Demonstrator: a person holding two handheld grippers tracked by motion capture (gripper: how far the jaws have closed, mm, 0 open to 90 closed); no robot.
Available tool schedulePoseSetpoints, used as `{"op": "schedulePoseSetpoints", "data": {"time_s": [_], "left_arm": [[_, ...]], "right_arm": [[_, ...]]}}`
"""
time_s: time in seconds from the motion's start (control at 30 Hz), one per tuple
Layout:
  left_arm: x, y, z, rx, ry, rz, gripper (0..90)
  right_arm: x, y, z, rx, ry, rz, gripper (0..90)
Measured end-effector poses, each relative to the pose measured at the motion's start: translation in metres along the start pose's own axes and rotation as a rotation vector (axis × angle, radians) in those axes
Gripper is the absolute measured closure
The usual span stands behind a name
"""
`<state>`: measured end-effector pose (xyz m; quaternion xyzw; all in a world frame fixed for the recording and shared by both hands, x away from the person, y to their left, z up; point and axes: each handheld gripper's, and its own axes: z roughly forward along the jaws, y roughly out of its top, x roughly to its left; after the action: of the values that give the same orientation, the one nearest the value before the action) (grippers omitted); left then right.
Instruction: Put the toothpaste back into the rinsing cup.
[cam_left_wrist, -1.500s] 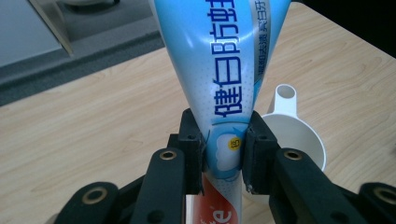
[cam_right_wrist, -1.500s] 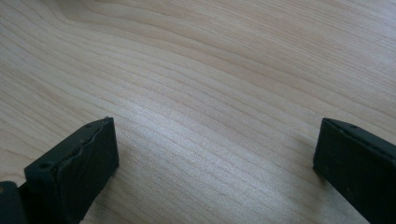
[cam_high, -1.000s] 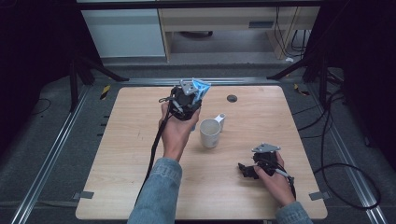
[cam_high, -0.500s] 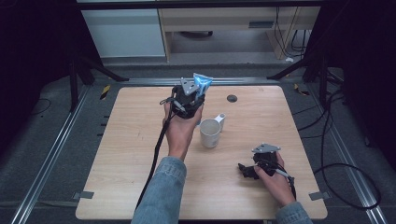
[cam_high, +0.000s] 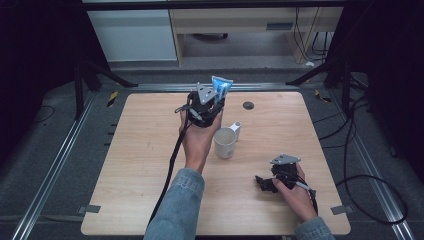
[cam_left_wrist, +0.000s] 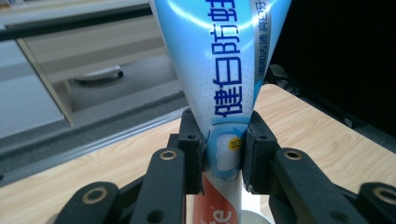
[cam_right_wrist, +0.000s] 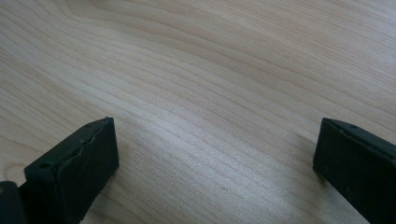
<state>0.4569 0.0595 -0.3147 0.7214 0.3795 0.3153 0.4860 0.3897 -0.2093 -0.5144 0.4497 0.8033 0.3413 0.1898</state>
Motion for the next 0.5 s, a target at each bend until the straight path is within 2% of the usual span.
{"op": "schedulePoseSetpoints", "data": {"time_s": [0.17, 0.5], "left_arm": [[-0.0035, 0.0001, 0.0004, -0.030, -0.002, 0.017, 72.3], [-0.0100, 0.0002, 0.0063, -0.078, -0.015, 0.025, 72.6]], "right_arm": [[-0.0011, -0.0014, 0.0000, -0.004, -0.010, -0.025, 0.4], [-0.0008, -0.0017, -0.0001, -0.005, -0.009, -0.023, 0.3]]}}
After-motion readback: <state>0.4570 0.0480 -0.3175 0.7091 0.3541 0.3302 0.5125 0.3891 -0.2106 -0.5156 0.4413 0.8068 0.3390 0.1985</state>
